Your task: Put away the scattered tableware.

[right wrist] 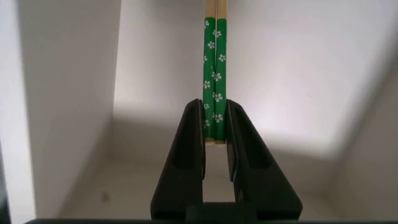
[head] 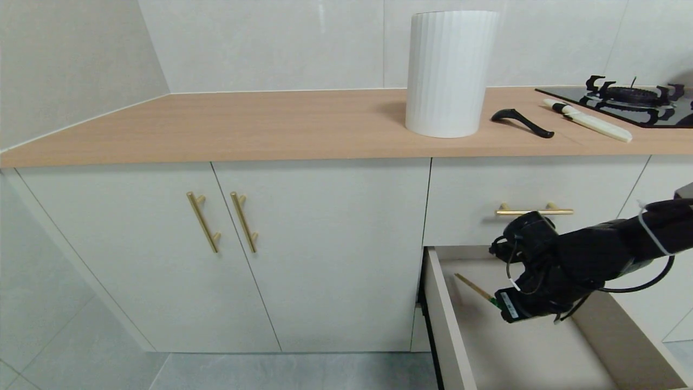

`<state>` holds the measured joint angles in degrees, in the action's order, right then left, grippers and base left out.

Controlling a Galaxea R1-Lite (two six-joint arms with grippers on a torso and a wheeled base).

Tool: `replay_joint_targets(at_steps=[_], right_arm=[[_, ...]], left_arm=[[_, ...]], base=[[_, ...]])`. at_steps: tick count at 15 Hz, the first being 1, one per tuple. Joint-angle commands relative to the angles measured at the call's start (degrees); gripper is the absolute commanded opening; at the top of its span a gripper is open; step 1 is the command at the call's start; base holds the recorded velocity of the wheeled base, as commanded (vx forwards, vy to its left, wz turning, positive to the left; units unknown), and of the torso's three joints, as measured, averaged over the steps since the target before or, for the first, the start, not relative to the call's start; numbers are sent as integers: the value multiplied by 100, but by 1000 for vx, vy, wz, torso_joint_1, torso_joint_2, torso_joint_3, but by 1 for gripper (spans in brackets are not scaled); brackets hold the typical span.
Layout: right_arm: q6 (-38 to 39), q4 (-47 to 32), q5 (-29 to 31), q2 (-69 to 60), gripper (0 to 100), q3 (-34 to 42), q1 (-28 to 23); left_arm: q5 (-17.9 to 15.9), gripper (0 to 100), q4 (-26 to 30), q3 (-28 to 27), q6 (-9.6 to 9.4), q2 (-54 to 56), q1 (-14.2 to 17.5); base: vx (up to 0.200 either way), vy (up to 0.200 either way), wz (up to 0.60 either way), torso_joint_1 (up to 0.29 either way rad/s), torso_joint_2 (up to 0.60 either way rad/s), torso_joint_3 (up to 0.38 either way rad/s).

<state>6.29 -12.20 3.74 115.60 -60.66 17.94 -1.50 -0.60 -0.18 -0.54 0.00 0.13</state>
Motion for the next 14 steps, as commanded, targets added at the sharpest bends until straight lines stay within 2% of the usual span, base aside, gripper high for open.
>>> replay_joint_targets(at_steps=[1, 6, 10, 12, 13, 14], right_arm=[[399, -1, 48, 841, 0, -368, 25], [637, 113, 232, 1166, 0, -517, -1], [663, 227, 329, 1360, 0, -280, -1], [663, 711, 329, 1447, 0, -51, -19], [645, 1211, 355, 1597, 0, 98, -63], [645, 1229, 346, 1632, 0, 98, -63]], left_arm=[[1, 100, -2, 1, 1, 0, 4], [1, 100, -2, 1, 1, 0, 4], [1, 100, -2, 1, 1, 0, 4], [1, 100, -2, 1, 1, 0, -5], [1, 100, -2, 1, 1, 0, -5], [1, 100, -2, 1, 1, 0, 4]], base=[[0, 0, 0, 0, 0, 0], [0, 0, 0, 0, 0, 0], [0, 0, 0, 0, 0, 0], [0, 0, 0, 0, 0, 0], [0, 0, 0, 0, 0, 0], [0, 0, 0, 0, 0, 0]])
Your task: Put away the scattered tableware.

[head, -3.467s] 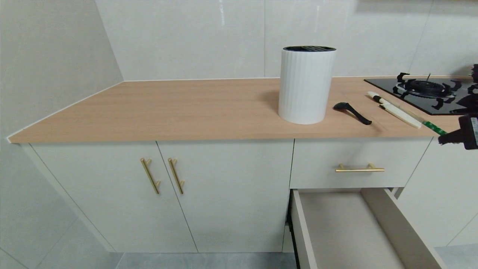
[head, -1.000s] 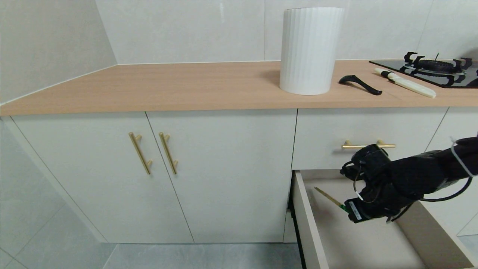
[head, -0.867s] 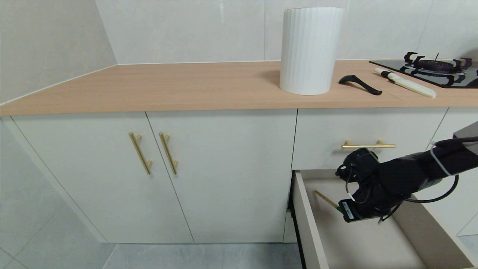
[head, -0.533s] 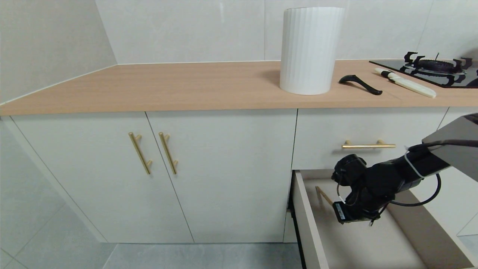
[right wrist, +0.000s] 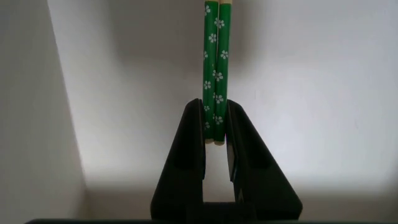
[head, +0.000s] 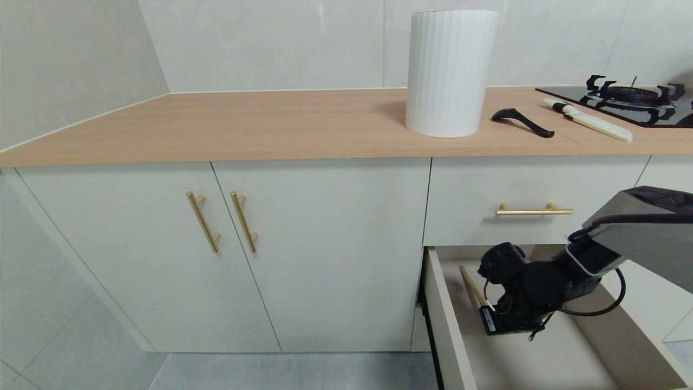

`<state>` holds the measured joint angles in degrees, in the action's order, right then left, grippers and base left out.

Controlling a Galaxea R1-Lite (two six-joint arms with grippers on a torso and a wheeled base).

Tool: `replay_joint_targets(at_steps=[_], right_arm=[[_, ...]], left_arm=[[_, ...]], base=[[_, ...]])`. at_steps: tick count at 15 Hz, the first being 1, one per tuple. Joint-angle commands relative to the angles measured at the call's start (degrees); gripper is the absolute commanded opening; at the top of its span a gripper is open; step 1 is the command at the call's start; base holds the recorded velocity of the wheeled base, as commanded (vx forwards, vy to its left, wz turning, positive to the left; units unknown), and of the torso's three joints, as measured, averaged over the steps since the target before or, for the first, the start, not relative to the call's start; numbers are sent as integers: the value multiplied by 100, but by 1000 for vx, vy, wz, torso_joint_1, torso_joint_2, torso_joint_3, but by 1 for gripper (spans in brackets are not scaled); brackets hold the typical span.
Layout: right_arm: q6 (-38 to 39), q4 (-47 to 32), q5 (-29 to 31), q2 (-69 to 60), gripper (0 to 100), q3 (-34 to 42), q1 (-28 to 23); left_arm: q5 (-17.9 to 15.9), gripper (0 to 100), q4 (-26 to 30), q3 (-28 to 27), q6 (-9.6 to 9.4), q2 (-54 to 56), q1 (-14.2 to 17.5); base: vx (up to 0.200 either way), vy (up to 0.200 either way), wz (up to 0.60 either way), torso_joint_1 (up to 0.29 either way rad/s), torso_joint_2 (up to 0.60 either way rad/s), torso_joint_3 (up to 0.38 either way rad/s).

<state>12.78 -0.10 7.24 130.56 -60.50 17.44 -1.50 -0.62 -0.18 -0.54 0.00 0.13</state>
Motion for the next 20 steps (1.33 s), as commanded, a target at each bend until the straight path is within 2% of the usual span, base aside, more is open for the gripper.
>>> replay_joint_targets(at_steps=[1, 7, 8, 14, 20], right_arm=[[-3, 19, -3, 145, 0, 82, -13], [-3, 19, -3, 145, 0, 65, -13], [6, 19, -3, 145, 100, 65, -13], [6, 19, -3, -22, 100, 91, -13], [-82, -8, -12, -1850, 100, 610, 22]], left_arm=[[1, 100, 1, 1, 1, 0, 4], [1, 100, 1, 1, 1, 0, 4], [1, 100, 1, 1, 1, 0, 4], [1, 100, 1, 1, 1, 0, -5], [1, 100, 1, 1, 1, 0, 4]], base=[[0, 0, 0, 0, 0, 0], [0, 0, 0, 0, 0, 0], [0, 0, 0, 0, 0, 0], [0, 0, 0, 0, 0, 0], [0, 0, 0, 0, 0, 0]])
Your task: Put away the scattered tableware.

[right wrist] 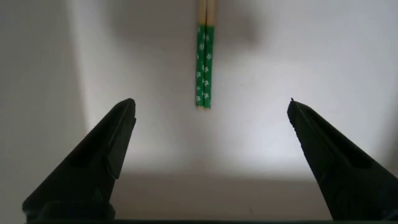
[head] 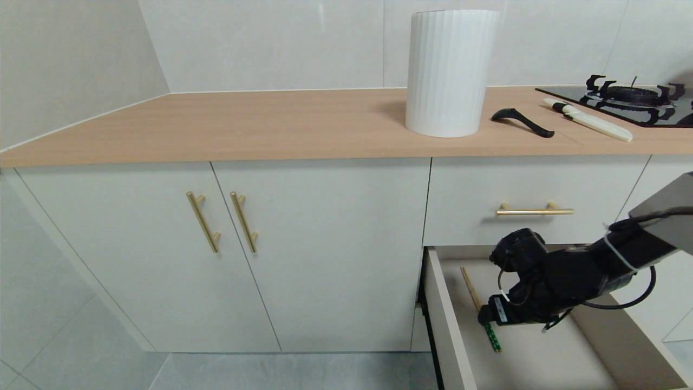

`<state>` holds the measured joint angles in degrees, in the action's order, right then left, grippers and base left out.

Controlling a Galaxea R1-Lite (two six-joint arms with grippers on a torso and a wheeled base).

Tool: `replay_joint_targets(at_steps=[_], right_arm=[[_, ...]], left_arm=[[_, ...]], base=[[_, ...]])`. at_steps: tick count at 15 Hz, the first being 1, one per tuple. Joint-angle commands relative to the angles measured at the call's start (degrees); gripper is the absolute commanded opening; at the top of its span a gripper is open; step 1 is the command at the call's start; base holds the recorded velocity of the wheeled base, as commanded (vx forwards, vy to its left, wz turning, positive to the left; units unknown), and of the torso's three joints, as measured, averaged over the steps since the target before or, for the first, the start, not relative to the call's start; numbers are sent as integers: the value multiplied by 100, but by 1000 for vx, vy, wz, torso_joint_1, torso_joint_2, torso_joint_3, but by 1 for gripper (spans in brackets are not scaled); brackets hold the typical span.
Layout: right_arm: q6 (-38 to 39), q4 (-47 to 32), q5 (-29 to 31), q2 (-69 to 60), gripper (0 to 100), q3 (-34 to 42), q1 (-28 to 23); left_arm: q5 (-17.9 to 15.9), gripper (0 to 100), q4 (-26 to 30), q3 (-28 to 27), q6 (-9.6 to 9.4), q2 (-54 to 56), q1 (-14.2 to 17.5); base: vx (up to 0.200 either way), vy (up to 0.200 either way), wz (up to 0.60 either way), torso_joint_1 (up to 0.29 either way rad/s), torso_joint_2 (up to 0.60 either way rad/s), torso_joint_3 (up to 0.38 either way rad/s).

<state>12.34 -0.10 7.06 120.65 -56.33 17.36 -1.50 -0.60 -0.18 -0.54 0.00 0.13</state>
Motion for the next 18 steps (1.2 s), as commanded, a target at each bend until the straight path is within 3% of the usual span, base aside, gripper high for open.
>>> replay_joint_targets(at_steps=[1, 6, 11, 18], right_arm=[[-144, -8, -3, -1263, 100, 290, 31], [-522, -588, -99, -2977, 100, 483, 233], [-654, -667, -117, -3522, 100, 413, 268], [-856, -676, -337, -3056, 100, -809, -57]], left_arm=[[1, 100, -2, 1, 1, 0, -5], [1, 100, -2, 1, 1, 0, 4], [1, 100, -2, 1, 1, 0, 4], [1, 100, -2, 1, 1, 0, 4]], base=[[0, 0, 0, 0, 0, 0], [0, 0, 0, 0, 0, 0], [0, 0, 0, 32, -282, -302], [0, 0, 0, 110, -489, -333]])
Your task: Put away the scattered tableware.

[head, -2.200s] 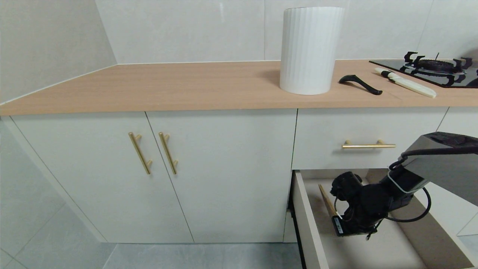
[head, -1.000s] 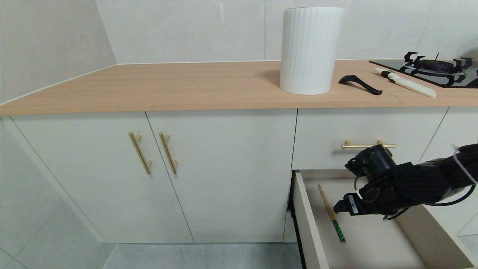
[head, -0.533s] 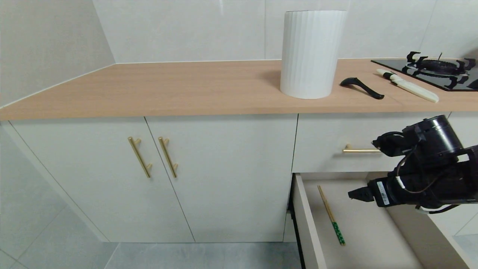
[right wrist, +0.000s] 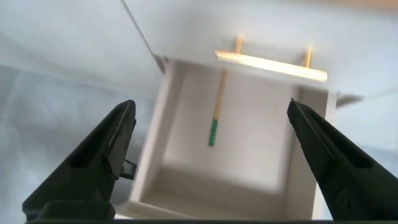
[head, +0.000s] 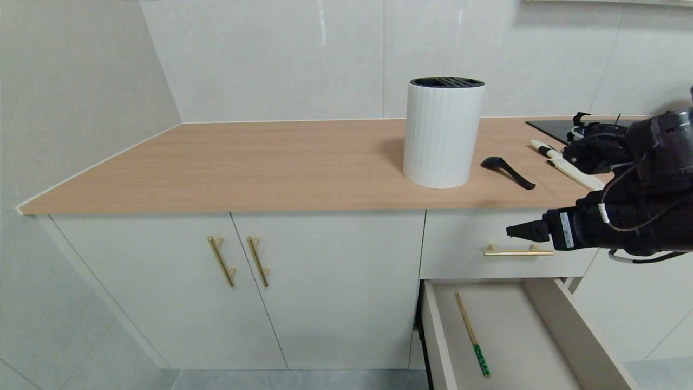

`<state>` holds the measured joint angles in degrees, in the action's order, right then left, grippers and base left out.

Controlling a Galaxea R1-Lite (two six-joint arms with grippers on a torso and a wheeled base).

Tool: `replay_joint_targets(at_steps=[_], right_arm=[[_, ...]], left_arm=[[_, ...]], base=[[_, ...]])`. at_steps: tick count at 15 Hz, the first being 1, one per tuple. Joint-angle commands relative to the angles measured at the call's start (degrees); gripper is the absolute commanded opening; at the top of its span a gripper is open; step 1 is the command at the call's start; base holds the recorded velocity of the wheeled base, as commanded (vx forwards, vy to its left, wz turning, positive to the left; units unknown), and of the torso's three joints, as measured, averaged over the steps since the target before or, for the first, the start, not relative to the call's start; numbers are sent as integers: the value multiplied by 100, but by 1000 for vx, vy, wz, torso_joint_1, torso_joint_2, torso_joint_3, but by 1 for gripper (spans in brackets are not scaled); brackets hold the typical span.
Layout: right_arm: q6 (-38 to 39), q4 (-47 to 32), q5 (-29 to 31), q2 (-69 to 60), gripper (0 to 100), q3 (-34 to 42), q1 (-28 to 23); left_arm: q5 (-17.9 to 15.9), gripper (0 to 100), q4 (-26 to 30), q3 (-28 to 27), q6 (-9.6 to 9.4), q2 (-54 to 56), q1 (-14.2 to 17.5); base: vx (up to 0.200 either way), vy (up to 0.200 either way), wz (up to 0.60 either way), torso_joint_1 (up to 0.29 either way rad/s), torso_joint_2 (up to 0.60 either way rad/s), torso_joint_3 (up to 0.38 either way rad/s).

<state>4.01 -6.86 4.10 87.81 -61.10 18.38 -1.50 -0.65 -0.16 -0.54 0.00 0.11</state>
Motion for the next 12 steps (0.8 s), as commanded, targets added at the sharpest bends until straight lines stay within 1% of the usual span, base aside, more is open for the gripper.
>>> replay_joint_targets(at_steps=[1, 2, 5, 7, 8, 12], right_arm=[[-146, 1, -93, 325, 100, -570, -283], [-296, 1, -164, 465, 100, -851, -529], [-753, -61, -770, 826, 100, -1598, -1223], [-1113, -245, -1201, 1133, 100, -2011, -1531], [-1254, -272, -1394, 1414, 100, -2284, -1645], [-1596, -263, -1403, 2197, 100, -2793, -1654]], left_arm=[[1, 100, 3, -2, 1, 0, 7], [1, 100, 3, -2, 1, 0, 7], [1, 100, 3, -2, 1, 0, 7], [1, 100, 3, -2, 1, 0, 7], [1, 100, 3, -2, 10, 0, 7], [1, 100, 3, -2, 1, 0, 7]], base=[[0, 0, 0, 80, -251, -173], [0, 0, 0, 41, -154, -105], [0, 0, 0, 11, -25, -17], [0, 0, 0, 0, 0, 0], [0, 0, 0, 0, 0, 0], [0, 0, 0, 0, 0, 0]])
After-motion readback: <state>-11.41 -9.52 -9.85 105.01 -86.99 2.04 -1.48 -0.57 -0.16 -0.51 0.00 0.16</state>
